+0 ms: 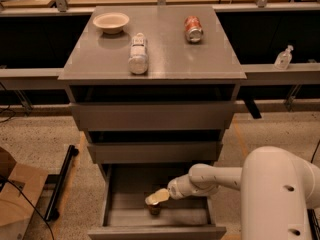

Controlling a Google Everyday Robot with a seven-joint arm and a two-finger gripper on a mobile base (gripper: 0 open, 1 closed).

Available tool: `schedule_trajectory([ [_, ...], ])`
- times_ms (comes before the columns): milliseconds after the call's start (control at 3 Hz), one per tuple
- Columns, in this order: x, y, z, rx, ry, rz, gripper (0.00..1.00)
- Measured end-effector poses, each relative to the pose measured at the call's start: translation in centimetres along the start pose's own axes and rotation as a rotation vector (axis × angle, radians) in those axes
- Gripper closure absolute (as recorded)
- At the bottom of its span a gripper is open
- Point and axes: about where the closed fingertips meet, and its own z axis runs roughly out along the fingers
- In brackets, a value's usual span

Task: Pick orange can from bottom drawer and place on counter

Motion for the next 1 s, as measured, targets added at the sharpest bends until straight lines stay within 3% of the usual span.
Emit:
schedule_trajectory([
  [1000,2.0,-4.1,8.9,0.022,-0.009,0.118,0.00],
])
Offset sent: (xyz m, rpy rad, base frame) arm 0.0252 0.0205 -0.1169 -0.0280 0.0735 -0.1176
